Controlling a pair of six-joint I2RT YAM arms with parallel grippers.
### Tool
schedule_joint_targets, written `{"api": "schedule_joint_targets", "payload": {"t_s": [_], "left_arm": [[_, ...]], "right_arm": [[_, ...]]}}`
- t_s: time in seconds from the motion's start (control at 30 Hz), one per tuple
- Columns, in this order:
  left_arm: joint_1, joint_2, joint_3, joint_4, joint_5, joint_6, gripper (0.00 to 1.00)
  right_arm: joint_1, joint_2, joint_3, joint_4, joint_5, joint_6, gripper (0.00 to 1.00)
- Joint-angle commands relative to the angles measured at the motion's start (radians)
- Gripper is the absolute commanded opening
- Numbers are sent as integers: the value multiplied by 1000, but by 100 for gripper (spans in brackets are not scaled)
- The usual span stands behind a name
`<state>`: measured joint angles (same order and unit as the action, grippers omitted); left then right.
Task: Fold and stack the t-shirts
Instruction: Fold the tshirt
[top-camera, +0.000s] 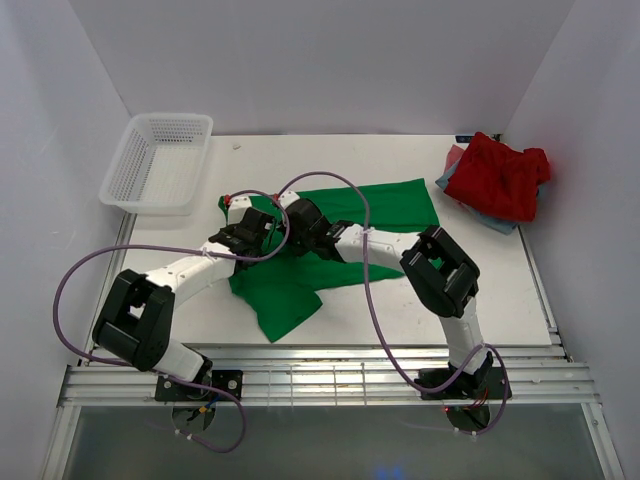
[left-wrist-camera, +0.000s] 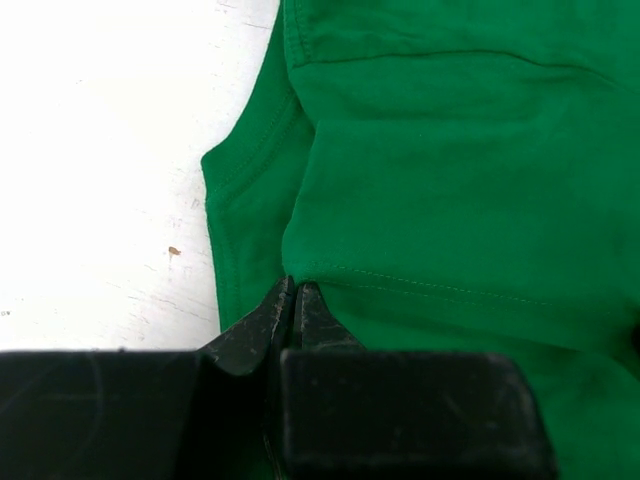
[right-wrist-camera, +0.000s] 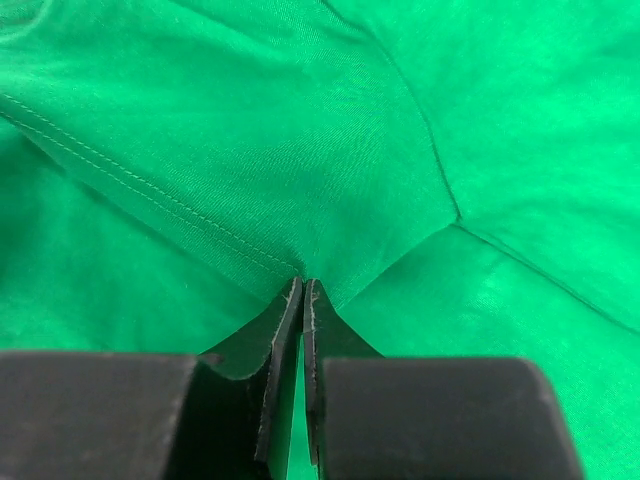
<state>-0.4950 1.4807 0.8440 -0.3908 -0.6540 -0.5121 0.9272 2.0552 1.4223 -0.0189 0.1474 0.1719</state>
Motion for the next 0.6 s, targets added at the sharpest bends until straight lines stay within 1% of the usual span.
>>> {"api": "schedule_joint_targets", "payload": {"t_s": [0.0,0.37,0.4,0.47,0.5,0.53,0.57], "left_arm": [[1,-51,-20,-22,20,-20,2],[-1,-2,-28,-88,128,-51,2],[1,1,-29,-89,142,-51,9],[1,6,-25,-97,189,-49,15],[0,4,-25,-103,209,-49,22],[-1,0,-22,-106,229,-51,30],[-1,-17,-22,-111,252,-52,41]], "right_arm": [[16,-70,0,-35,15,-23,8],[32,-21,7,-102,-19,-23,8],[35,-17,10,-104,-14,-23,8],[35,-15,15,-115,-9,-25,8],[36,-13,17,-119,-6,-25,11],[36,-17,18,-122,3,-25,14],[36,-20,23,-125,9,-25,20]]}}
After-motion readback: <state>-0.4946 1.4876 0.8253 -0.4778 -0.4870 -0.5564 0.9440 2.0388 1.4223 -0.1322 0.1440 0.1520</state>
